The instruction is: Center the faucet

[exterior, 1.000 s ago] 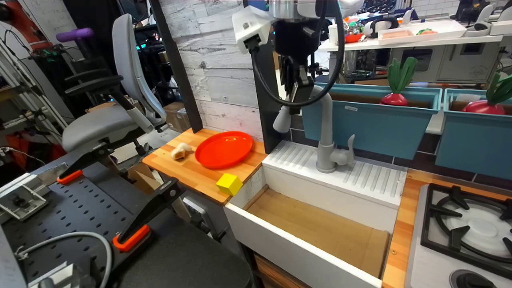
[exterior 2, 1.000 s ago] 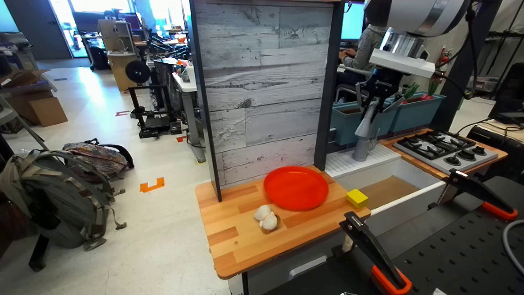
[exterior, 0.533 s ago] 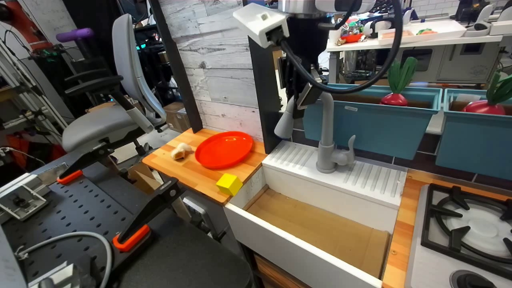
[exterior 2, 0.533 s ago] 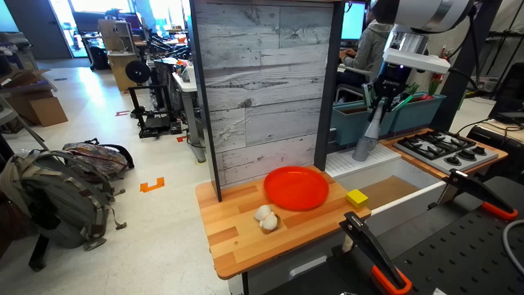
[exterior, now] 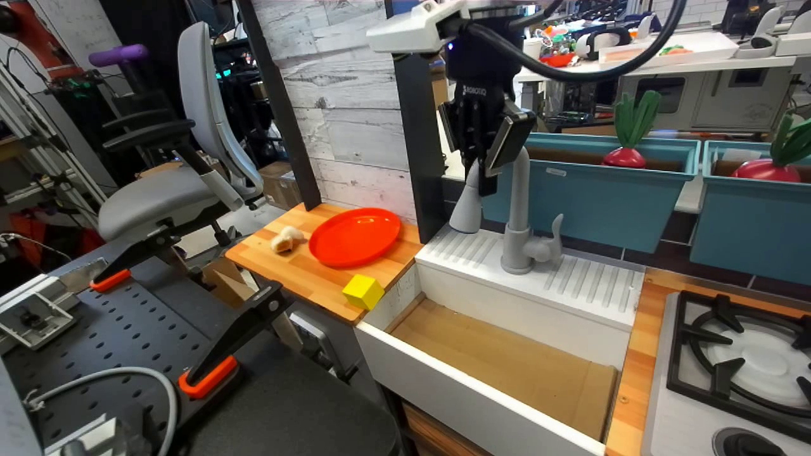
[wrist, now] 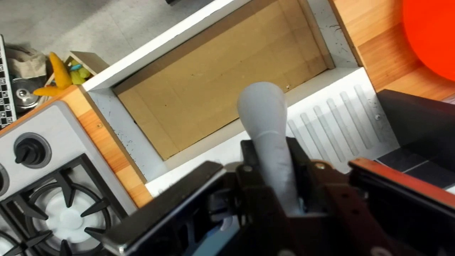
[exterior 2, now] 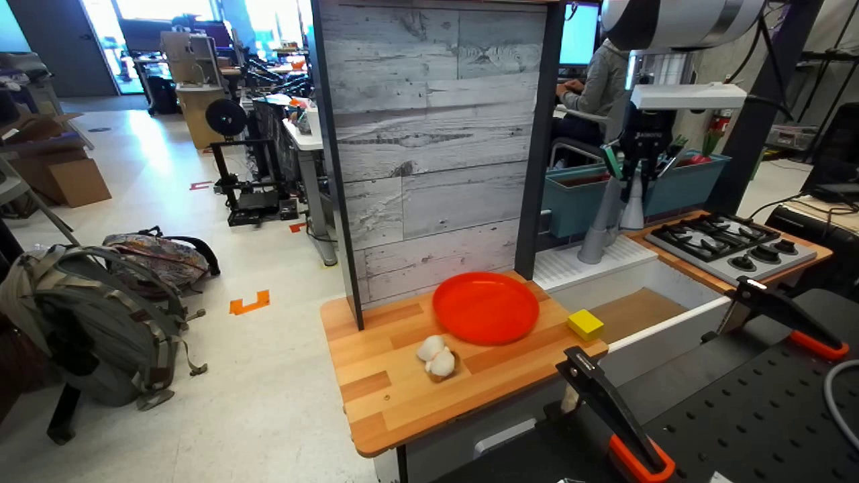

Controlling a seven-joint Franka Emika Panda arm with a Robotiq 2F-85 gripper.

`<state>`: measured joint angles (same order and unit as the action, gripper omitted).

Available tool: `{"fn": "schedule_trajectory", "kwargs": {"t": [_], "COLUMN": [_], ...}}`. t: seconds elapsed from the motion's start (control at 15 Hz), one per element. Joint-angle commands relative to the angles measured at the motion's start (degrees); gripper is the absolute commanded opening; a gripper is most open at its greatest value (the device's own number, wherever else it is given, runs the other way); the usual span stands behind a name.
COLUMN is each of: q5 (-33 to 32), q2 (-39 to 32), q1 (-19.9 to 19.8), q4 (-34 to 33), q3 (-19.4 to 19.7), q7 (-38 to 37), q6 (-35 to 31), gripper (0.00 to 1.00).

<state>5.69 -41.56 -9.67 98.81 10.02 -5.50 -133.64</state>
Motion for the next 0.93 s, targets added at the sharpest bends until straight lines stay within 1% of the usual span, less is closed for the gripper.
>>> {"fn": "schedule_trajectory", "kwargs": {"t": [0.0, 0.33, 0.4, 0.47, 0.53, 0.6, 0.87], "q5": [-8.72, -9.76, -9.43, -8.94, -9.37, -8.89, -6.77], "q2": [2.9, 2.87, 2.89, 2.97, 2.97, 2.92, 3.64], "q1": [1.38, 0.99, 0.72, 0.49, 0.59, -0.06, -2.15], "q4": [1.45, 1.66, 1.76, 1.8, 1.87, 1.62, 2.49], "q3": [6.24, 5.99, 5.65, 5.37, 5.67, 5.33, 2.84], "q7": [-1.72, -0.35, 0.04, 0.19, 0.08, 0.85, 4.71], "q6": [1.78, 0.92, 0.67, 1.22, 1.18, 1.72, 2.47], "gripper": [0.06, 0.06, 0.08, 0.5, 0.51, 0.57, 0.86]}}
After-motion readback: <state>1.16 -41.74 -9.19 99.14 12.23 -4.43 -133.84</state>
